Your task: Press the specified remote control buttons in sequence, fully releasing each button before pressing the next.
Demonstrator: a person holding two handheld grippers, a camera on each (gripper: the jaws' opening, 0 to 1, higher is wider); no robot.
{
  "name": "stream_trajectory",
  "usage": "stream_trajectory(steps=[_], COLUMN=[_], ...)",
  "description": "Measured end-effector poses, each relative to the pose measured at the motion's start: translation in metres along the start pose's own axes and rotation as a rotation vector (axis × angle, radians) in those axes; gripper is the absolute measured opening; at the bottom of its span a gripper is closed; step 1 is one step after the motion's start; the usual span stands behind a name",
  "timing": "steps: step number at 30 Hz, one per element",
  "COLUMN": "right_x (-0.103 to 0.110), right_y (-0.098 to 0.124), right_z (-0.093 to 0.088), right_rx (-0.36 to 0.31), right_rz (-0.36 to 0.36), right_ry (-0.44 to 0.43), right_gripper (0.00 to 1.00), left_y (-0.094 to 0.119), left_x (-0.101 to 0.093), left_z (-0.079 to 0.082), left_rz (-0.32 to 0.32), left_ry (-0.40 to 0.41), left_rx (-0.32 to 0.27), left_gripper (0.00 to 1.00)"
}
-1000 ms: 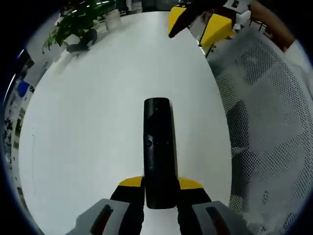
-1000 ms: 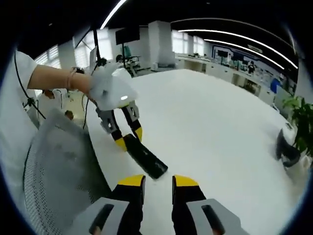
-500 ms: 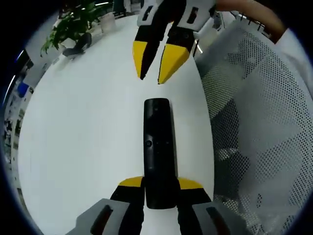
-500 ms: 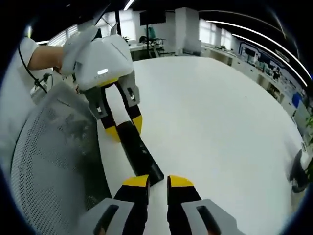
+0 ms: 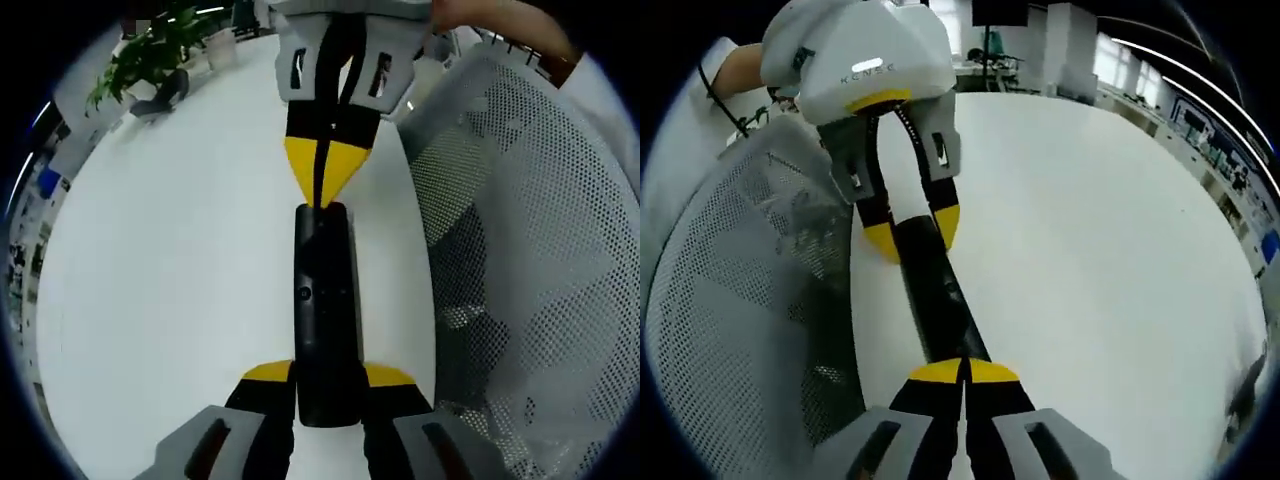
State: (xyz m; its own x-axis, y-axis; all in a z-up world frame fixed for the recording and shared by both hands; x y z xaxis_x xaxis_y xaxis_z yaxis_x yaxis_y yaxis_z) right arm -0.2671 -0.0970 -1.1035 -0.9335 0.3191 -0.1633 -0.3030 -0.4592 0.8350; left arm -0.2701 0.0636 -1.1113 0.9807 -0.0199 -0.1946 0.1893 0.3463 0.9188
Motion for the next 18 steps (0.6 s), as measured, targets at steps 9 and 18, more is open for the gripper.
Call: stream_trajectory(steps=[9, 18], right_x=[0.0016, 0.0056], right_y=[-0.0020, -0.0036], right_z=[0.0030, 0.0048], right_rx=[0.042, 0.050], right_rz=[-0.011, -0.039], right_ry=[0.172, 0.242], right_gripper=[0.00, 0.00], left_y=[0.0005, 0.0008], left_x=[0.0003, 0.0013], left_z=[-0.0023, -0.0079], left_rz=[-0.003, -0.009], left_ry=[-0.006, -0.017], left_rx=[-0.019, -0.081], left_gripper=[0.22, 0.22])
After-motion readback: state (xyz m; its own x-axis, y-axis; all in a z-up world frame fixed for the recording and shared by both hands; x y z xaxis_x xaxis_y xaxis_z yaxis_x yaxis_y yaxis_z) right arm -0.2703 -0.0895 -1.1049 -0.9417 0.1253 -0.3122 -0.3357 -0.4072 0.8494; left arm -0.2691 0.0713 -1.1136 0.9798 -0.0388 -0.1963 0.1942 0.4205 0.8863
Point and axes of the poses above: the point that each gripper's makers call its tool centre point, and the gripper's own axes: y roughly backward along the fingers, x roughly to its left, z roughly out of its top, the point moved 9 cm from there along y, roughly backward along the fingers, and after that the axes turned 12 degrees about -z, right-handed, at the moved point
